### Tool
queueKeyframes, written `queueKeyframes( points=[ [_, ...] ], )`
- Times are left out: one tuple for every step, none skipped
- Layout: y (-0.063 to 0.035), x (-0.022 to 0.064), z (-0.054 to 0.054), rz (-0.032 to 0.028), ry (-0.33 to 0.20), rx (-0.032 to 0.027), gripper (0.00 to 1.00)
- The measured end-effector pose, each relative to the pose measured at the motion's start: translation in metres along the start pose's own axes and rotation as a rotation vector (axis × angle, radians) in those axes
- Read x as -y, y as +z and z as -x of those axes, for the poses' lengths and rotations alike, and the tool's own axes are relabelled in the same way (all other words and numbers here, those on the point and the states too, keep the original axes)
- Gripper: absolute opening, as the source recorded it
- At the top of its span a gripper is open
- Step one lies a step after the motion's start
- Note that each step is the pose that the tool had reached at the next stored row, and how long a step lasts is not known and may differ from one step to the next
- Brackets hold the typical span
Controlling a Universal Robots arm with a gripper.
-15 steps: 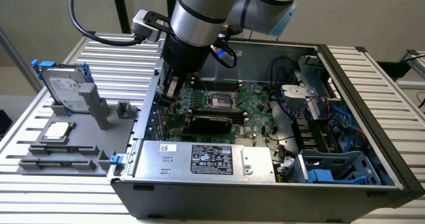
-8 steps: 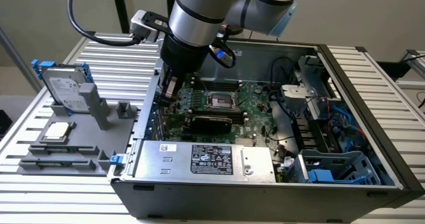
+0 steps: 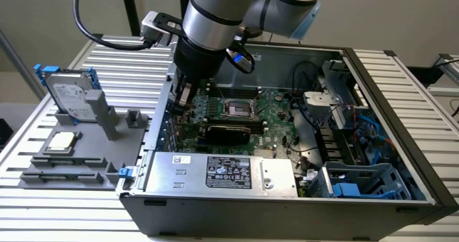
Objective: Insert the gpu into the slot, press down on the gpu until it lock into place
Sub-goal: 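Press down on the gpu until it lock into place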
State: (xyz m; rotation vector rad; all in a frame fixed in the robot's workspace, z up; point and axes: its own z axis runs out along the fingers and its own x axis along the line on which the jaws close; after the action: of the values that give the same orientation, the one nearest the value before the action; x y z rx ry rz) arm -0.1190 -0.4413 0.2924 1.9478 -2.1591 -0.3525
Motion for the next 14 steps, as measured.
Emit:
queueKeyframes(
  points=[
    [-0.0013,0.0017,0.000,-0.0003,0.000,0.0004,0.11],
    [-0.0039,0.0040,0.000,0.0003,0.000,-0.0005,0.11],
    [-0.0068,0.0075,0.001,0.0005,0.000,-0.0010,0.11],
    [-0.0093,0.0112,0.001,0.0004,0.000,-0.0008,0.11],
    [-0.0117,0.0152,0.002,0.0004,0.000,-0.0008,0.11],
    [-0.0135,0.0191,0.002,0.0003,0.000,-0.0008,0.11],
    [-0.0147,0.0225,0.003,-0.0008,0.000,-0.0009,0.11],
    [-0.0157,0.0251,0.003,-0.0043,0.000,-0.0007,0.11],
    [-0.0165,0.0274,0.003,-0.0112,0.000,-0.0001,0.11],
    [-0.0170,0.0291,0.003,-0.0220,-0.001,0.0011,0.11],
    [-0.0173,0.0304,0.004,-0.0361,-0.001,0.0025,0.11],
    [-0.0177,0.0313,0.004,-0.0529,-0.002,0.0040,0.11],
    [-0.0180,0.0323,0.004,-0.0708,-0.004,0.0055,0.11],
    [-0.0182,0.0330,0.004,-0.0887,-0.005,0.0072,0.11]
  ],
)
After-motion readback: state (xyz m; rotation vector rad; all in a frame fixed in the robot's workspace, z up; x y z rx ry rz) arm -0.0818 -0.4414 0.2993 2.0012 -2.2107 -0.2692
